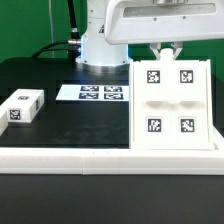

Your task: Assemble cabinet

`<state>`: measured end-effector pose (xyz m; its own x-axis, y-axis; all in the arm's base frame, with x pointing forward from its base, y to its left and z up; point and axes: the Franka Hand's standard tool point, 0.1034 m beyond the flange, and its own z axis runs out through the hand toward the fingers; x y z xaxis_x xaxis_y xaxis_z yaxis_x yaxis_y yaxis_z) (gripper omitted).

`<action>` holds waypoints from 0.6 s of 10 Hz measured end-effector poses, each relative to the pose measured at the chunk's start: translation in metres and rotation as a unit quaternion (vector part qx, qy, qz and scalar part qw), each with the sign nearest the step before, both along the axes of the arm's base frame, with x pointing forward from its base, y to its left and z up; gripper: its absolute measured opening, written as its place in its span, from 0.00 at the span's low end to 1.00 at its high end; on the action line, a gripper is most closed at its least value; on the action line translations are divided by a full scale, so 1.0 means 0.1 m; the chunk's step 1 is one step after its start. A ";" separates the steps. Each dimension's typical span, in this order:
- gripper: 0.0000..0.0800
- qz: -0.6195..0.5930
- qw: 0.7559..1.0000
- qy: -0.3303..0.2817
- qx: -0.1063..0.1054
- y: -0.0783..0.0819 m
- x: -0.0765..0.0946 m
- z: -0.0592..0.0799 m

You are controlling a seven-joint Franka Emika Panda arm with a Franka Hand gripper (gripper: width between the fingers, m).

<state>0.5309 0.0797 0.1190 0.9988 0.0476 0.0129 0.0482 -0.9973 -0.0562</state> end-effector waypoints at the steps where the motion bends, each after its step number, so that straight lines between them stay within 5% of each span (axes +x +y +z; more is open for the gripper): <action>1: 0.00 0.001 1.000 0.002 0.000 -0.01 0.00 0.01; 6: 0.00 0.002 1.000 0.023 0.001 -0.05 0.15 0.15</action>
Offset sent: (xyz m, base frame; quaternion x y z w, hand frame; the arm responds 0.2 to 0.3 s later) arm 0.0200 -0.0105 0.0138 -0.0035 -0.0105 -0.0075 0.9999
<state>0.5461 0.0744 0.1343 0.9981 0.0522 -0.0336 0.0501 -0.9969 -0.0607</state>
